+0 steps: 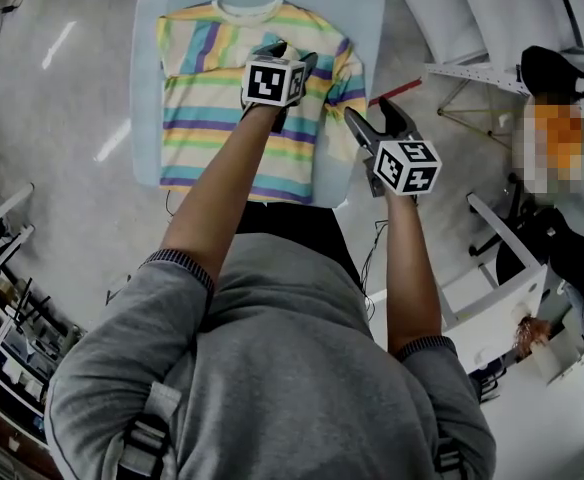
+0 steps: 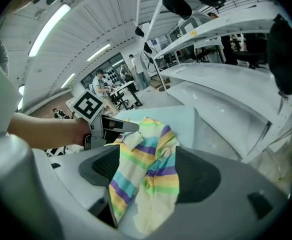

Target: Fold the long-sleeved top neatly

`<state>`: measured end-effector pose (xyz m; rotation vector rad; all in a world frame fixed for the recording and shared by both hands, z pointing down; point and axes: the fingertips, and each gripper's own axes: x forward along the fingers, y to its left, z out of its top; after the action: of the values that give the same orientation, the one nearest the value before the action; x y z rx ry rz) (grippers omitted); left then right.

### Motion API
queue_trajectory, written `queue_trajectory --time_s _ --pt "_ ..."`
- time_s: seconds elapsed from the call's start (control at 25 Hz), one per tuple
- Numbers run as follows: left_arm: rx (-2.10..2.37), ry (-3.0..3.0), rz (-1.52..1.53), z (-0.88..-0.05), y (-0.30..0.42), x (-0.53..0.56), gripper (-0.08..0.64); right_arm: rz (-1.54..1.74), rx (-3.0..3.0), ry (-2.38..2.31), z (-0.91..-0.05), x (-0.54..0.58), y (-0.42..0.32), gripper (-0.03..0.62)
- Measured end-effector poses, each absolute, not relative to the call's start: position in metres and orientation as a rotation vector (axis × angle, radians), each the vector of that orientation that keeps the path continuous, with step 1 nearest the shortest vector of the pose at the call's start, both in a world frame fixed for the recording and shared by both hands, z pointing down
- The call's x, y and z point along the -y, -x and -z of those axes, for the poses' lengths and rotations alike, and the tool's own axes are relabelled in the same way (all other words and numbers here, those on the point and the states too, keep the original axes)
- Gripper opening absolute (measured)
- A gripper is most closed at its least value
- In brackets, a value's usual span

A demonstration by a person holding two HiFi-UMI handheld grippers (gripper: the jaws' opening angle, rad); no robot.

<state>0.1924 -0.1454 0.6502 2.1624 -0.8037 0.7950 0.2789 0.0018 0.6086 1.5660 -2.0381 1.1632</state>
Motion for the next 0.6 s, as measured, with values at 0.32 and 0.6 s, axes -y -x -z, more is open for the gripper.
queue_trajectory --time_s 0.32,0.6 --pt "0.74 -2.257 -0.801 -0.61 -0.192 0.125 0.296 -1.145 2.041 -1.629 -0.602 -0.001 -0.284 0.362" --pt "0.516 -2.394 -0.776 -0.575 -0.188 0.088 0.302 -1.141 1.933 -1.726 -0.603 -0.023 -0.284 0.365"
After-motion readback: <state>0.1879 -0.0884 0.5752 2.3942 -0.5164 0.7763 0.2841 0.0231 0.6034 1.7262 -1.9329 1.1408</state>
